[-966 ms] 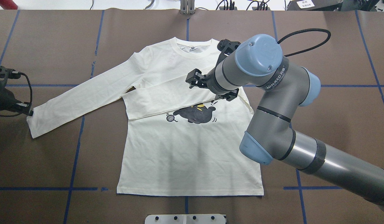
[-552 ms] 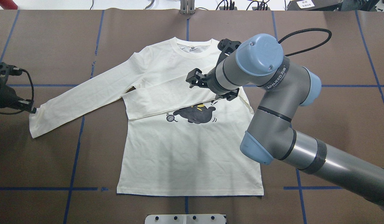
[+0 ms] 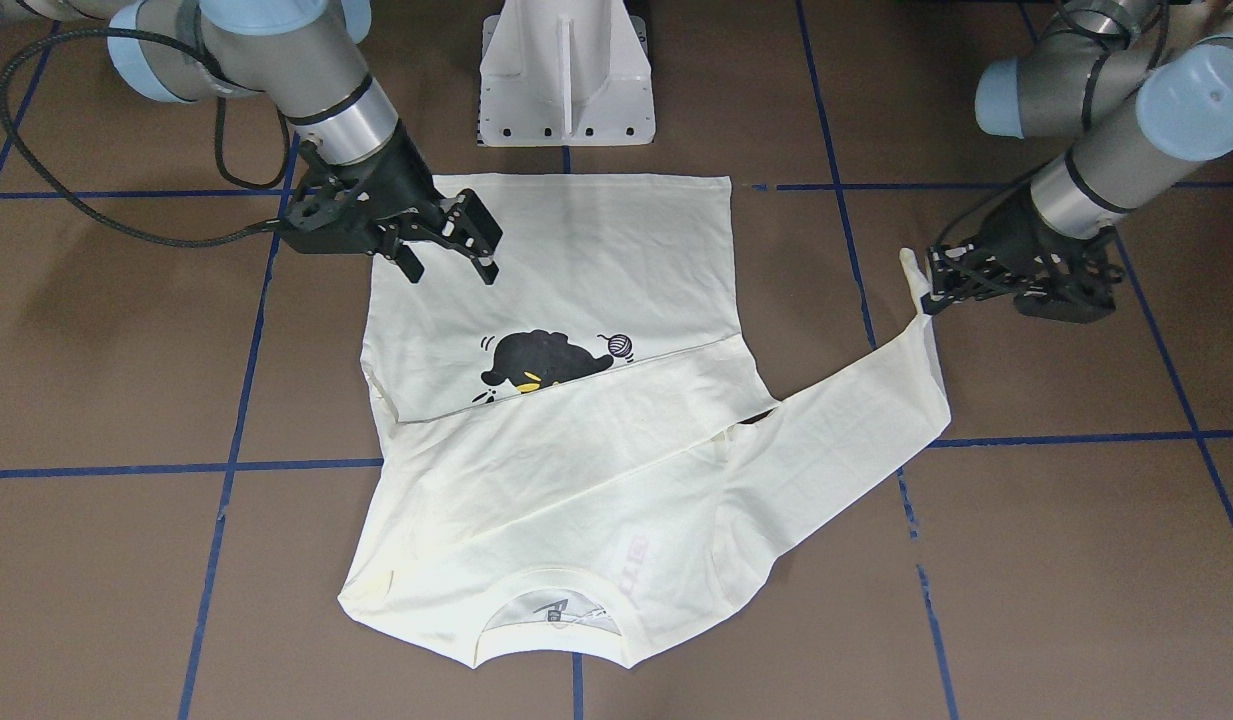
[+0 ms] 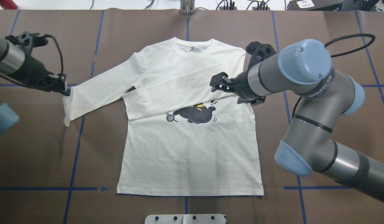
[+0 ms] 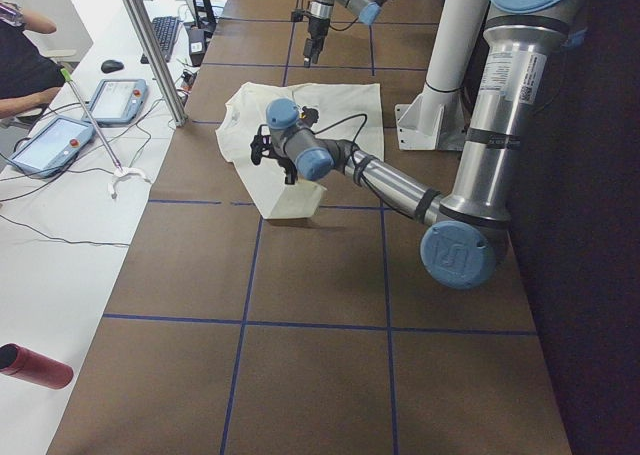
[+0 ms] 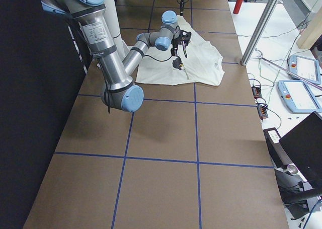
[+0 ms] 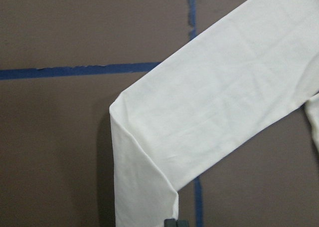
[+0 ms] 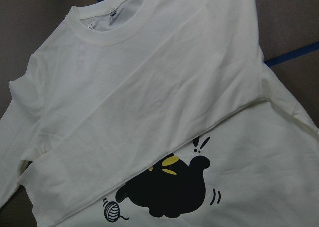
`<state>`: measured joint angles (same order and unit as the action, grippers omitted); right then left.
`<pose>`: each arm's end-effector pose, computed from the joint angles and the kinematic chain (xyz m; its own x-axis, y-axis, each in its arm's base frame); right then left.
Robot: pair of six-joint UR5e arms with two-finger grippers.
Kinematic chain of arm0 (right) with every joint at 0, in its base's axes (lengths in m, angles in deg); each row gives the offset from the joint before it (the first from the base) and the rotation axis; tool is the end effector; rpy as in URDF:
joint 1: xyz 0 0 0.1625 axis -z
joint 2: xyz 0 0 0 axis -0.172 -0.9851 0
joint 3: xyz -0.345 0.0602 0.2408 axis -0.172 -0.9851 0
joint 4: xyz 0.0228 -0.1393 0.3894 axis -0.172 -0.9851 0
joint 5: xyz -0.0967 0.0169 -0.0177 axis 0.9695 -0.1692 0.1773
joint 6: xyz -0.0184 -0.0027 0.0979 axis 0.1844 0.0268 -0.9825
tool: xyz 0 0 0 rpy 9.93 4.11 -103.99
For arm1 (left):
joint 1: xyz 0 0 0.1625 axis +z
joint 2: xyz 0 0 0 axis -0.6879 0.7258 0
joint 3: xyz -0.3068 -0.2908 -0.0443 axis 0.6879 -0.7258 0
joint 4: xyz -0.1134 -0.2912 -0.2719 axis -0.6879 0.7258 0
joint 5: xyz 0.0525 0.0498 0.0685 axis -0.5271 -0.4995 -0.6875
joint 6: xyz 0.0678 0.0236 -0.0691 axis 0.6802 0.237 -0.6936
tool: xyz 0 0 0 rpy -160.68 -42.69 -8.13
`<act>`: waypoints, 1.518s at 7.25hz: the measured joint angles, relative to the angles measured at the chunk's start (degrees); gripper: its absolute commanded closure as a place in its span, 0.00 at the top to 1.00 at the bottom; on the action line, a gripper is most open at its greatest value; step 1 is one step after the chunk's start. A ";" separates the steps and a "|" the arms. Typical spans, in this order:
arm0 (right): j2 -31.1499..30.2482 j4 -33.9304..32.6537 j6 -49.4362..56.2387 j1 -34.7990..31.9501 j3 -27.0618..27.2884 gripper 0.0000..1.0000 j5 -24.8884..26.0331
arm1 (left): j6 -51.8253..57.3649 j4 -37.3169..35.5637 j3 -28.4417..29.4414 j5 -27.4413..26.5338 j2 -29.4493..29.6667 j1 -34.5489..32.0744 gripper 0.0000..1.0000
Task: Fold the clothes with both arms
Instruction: 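Fold the held sleeve with the left gripper across the shirt front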
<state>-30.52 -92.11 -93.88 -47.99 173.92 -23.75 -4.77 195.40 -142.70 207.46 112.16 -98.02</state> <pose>-0.3945 -0.4345 0.2197 0.3805 0.2803 0.8813 -0.3311 0.9311 -0.1532 0.2817 -0.5048 0.3447 0.4860 -0.0274 -0.8735 0.0263 0.9995 -0.0167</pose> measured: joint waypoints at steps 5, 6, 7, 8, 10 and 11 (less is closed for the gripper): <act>-21.81 0.48 23.70 -20.78 7.84 1.00 -16.78 | -29.78 1.07 26.50 -16.92 42.51 18.79 0.00; -24.18 0.46 28.74 -24.80 7.79 1.00 -19.85 | -32.12 6.49 33.32 -21.84 47.06 23.04 0.09; -25.47 0.47 31.28 -26.89 7.68 1.00 -21.21 | -33.55 11.52 39.83 -25.86 50.51 26.26 0.47; -26.05 0.50 32.27 -27.68 7.54 1.00 -21.66 | -34.17 14.75 44.17 -28.95 52.57 28.25 0.68; -25.93 0.67 32.11 -26.87 7.10 1.00 -21.75 | -34.68 17.33 46.45 -31.44 53.48 28.62 0.69; -25.34 0.77 31.27 -24.52 7.03 1.00 -21.57 | -34.73 16.94 44.34 -30.69 52.38 26.54 0.68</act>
<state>-55.85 -91.34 -62.61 -72.51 180.95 -45.32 -39.50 212.34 -98.36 176.77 164.54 -71.48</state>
